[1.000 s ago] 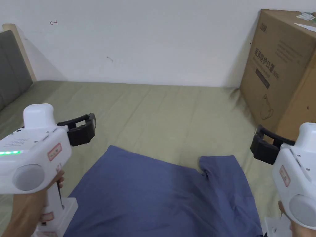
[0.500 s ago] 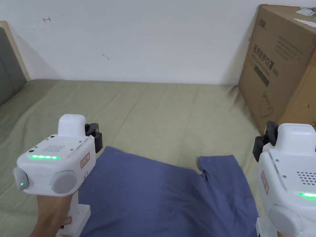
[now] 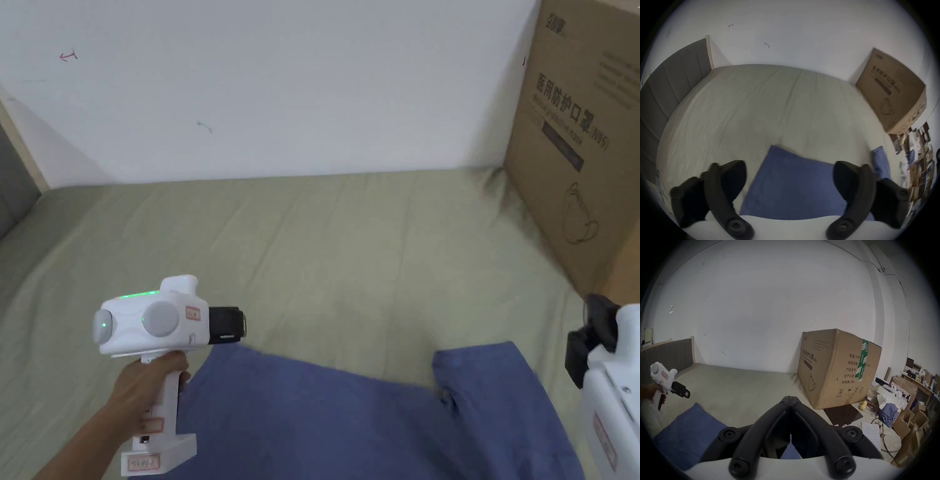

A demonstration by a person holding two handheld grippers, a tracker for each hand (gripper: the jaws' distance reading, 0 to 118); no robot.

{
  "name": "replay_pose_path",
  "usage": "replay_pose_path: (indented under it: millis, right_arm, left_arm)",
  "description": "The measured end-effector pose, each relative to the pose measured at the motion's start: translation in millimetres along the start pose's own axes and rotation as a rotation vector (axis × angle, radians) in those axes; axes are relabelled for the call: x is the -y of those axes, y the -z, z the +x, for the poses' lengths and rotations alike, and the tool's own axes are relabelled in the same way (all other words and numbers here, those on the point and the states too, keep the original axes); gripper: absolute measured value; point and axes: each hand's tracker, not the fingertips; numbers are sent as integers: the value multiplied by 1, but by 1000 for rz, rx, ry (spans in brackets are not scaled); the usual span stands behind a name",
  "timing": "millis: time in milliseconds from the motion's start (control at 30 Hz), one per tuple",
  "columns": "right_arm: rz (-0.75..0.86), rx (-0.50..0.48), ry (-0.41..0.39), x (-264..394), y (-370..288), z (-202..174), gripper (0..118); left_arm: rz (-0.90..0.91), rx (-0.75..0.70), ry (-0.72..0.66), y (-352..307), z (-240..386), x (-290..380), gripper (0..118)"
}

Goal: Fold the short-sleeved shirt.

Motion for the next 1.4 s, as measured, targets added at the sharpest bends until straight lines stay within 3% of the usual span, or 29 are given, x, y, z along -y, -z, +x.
replay_pose_path:
  millis: [200, 300, 333, 367, 400, 467, 533, 600, 667, 700, 733, 767, 800, 833, 867, 1000, 1067, 1100, 1133, 1200, 1233, 1300, 1333, 1400]
  right_arm:
    - [-103, 14, -38, 36, 41, 5, 0]
    - [-147, 19, -42, 49, 53, 9, 0]
    - [-158, 21, -43, 54, 55, 10, 0]
    - [-169, 22, -43, 57, 57, 12, 0]
    - [-181, 24, -40, 60, 58, 14, 0]
    - [-202, 25, -31, 65, 59, 20, 0]
    - [-227, 29, -16, 68, 61, 27, 0]
    - [-280, 25, 22, 71, 65, 36, 0]
    - [-352, 12, 70, 75, 76, 45, 37]
    - [-396, -4, 92, 77, 82, 49, 37]
    - [-445, -24, 110, 79, 88, 51, 46]
    - [-499, -46, 128, 85, 98, 54, 64]
    - [-539, -62, 151, 93, 108, 56, 92]
    - [-574, -78, 163, 104, 119, 59, 111]
    - [-599, -96, 183, 119, 130, 63, 115]
    - [-745, -106, 162, 160, 161, 54, 115]
    - [-809, -93, 154, 181, 171, 47, 108]
    - [-839, -85, 139, 190, 175, 42, 99]
    - [-860, -93, 136, 199, 175, 38, 83]
    - [-802, -72, 129, 205, 168, 31, 78]
    - [-768, -58, 123, 198, 162, 31, 65]
    - [-785, -105, 118, 193, 154, 26, 30]
    - [-776, -127, 81, 189, 152, 23, 2]
    - [-752, -115, 30, 178, 145, 18, 3]
  left_arm:
    - [-114, -83, 97, 76, -5, -5, 108]
    - [-147, -88, 117, 100, -5, 5, 85]
    - [-167, -93, 121, 108, -4, 10, 67]
    - [-190, -98, 120, 114, -2, 15, 59]
    - [-197, -86, 117, 118, 0, 22, 58]
    - [-122, -108, 106, 110, 6, 25, 39]
    - [-125, -91, 109, 106, 9, 24, 2]
    - [-106, -77, 110, 93, 10, 22, 2]
    - [-48, -34, 79, 73, 10, 21, 2]
    - [-12, -17, 62, 60, 9, 19, 2]
    - [12, 3, 55, 48, 9, 18, 2]
    - [34, 22, 63, 33, 9, 17, 2]
    - [54, 32, 78, 19, 9, 17, 2]
    - [69, 41, 95, 3, 11, 17, 2]
    - [83, 51, 110, -11, 12, 17, 2]
    - [119, 73, 127, -53, 14, 19, 2]
    - [128, 78, 132, -63, 17, 22, 2]
    - [129, 78, 141, -63, 17, 22, 2]
    - [132, 75, 150, -66, 18, 24, 2]
    - [135, 69, 162, -70, 20, 29, 2]
    - [134, 69, 163, -68, 17, 28, 2]
    - [128, 69, 156, -69, 17, 32, 2]
    - [126, 66, 153, -70, 15, 34, 2]
    - [127, 62, 138, -73, 13, 37, 2]
